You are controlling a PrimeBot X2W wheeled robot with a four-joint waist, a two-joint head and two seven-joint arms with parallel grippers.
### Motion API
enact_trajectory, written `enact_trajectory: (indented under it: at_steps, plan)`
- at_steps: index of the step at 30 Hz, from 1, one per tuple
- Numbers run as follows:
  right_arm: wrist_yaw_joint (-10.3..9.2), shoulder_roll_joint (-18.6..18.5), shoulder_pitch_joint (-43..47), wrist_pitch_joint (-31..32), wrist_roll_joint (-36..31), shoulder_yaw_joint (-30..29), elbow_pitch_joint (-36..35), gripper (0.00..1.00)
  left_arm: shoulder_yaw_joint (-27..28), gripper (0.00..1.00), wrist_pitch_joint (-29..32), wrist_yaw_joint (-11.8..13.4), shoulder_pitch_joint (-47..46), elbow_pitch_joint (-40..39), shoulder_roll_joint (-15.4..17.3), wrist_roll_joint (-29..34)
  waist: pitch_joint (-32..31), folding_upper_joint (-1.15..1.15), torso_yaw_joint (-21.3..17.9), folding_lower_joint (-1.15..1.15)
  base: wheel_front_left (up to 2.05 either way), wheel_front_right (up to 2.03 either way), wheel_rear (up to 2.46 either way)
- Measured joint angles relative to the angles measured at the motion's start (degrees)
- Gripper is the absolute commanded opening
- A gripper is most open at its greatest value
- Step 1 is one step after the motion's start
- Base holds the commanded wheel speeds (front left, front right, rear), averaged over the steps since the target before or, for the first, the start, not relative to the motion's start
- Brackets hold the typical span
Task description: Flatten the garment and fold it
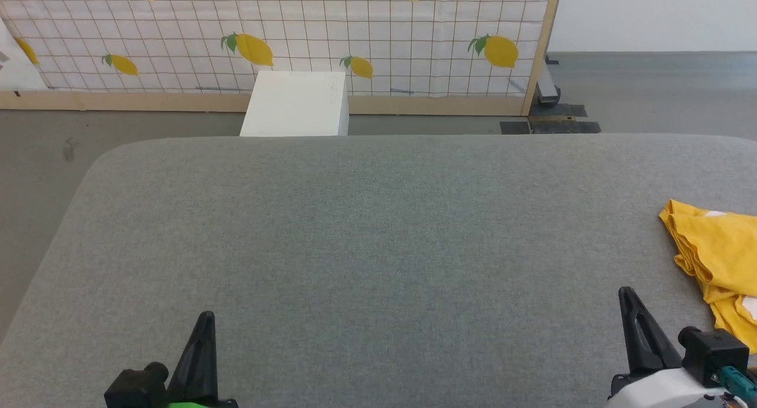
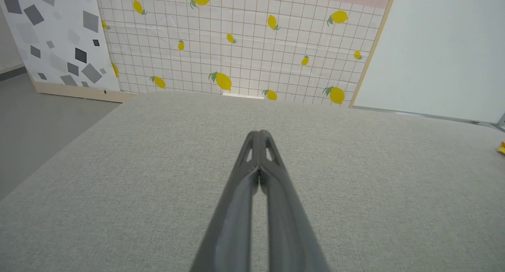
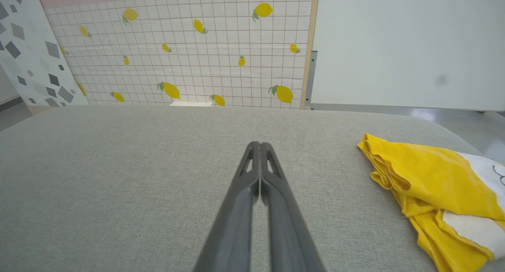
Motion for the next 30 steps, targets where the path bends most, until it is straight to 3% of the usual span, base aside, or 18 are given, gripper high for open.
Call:
enact_trajectory:
  at_steps: [30]
  plan:
    - [0.00,0.0,-2.1,1.5,-0.9,1.5,0.0,0.00,3.6,0.00,3.7,-2.1,-3.1,1.7,-3.9,6.8,0.6,0.00,-0.1,0.00,0.00,0.00,0.00]
